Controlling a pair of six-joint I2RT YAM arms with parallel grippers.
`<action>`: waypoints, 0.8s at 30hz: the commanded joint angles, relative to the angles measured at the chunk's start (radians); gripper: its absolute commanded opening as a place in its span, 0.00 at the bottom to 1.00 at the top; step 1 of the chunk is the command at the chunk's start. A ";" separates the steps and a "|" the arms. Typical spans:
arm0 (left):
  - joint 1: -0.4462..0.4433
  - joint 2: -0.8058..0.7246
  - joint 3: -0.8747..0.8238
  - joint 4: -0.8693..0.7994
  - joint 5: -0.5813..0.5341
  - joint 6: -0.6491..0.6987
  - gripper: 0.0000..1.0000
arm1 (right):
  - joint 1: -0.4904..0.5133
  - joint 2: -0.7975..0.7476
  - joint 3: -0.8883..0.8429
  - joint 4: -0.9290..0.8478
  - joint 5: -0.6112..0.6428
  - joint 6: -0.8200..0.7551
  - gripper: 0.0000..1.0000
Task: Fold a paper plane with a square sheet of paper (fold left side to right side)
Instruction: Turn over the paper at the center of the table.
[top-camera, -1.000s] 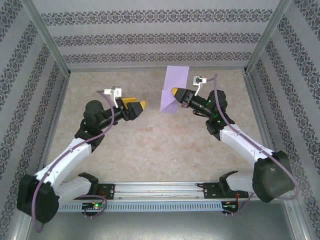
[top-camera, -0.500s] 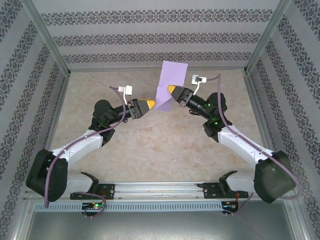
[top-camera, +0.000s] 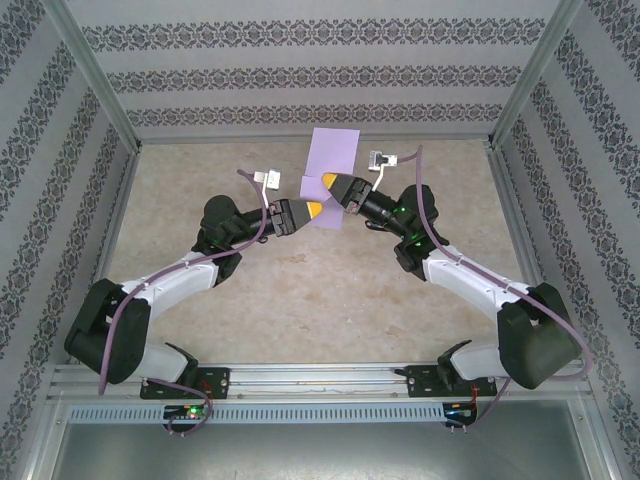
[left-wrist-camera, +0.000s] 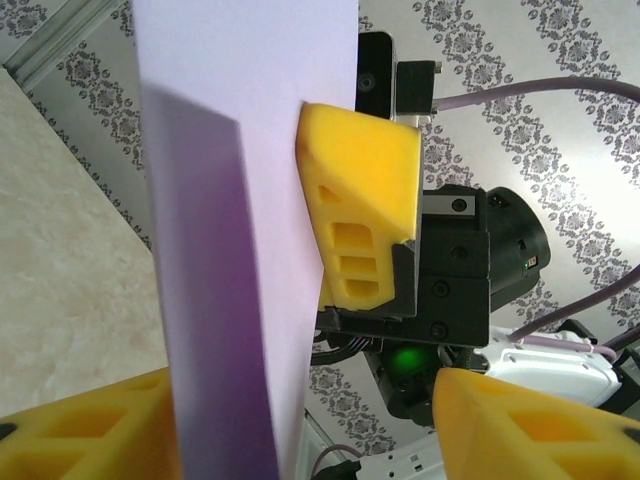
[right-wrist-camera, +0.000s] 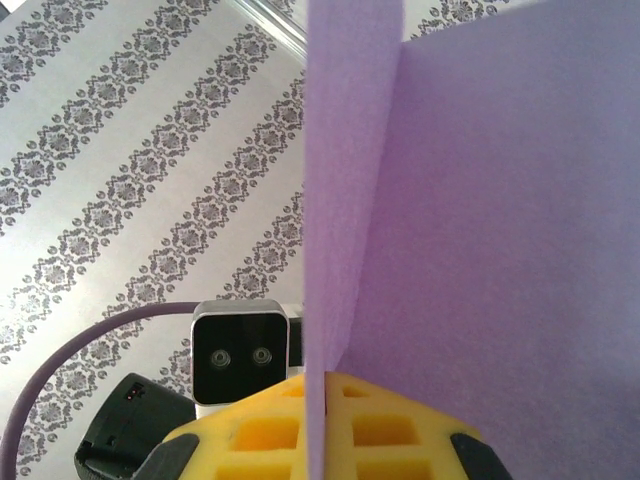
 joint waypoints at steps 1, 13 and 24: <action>-0.008 0.004 0.028 0.062 0.014 0.004 0.58 | 0.013 0.006 0.024 0.063 0.021 0.009 0.00; -0.008 -0.007 0.024 0.004 -0.005 0.043 0.35 | 0.012 -0.002 0.012 0.062 0.012 -0.001 0.00; -0.005 -0.015 0.010 -0.051 -0.025 0.082 0.16 | 0.001 -0.032 -0.015 0.059 0.011 -0.019 0.11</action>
